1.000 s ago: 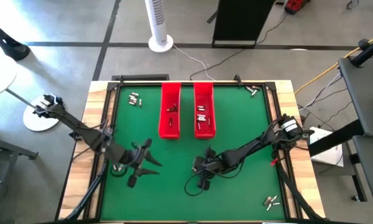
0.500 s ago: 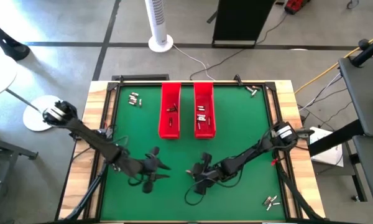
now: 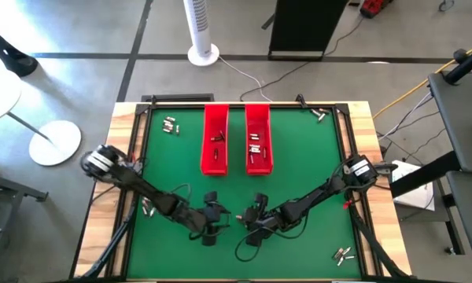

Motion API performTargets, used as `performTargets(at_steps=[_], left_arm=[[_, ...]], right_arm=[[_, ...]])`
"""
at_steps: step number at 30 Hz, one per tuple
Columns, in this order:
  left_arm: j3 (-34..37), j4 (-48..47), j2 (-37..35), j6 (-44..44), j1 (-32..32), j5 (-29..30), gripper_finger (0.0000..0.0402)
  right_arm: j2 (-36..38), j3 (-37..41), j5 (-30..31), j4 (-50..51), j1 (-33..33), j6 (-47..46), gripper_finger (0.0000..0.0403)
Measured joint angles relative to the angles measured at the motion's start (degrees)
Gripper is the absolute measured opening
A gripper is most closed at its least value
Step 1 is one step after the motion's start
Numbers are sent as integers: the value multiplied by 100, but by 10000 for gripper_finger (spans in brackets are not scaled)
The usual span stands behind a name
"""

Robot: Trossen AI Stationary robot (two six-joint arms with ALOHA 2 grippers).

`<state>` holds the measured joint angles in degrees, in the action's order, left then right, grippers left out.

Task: Sort batteries
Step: Put the black battery into the left red bin

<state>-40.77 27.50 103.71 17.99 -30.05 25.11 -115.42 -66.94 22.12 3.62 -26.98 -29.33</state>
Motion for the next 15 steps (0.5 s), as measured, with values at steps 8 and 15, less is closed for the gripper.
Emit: performTargets(at_steps=[8, 15], left_arm=[[-189, 277, 694, -220, 267, -14, 208], [-156, 1128, 1054, -340, 424, -718, 207]], right_arm=[[2, 0, -95, -7, -40, 40, 85], [2, 0, -113, -7, -42, 72, 92]])
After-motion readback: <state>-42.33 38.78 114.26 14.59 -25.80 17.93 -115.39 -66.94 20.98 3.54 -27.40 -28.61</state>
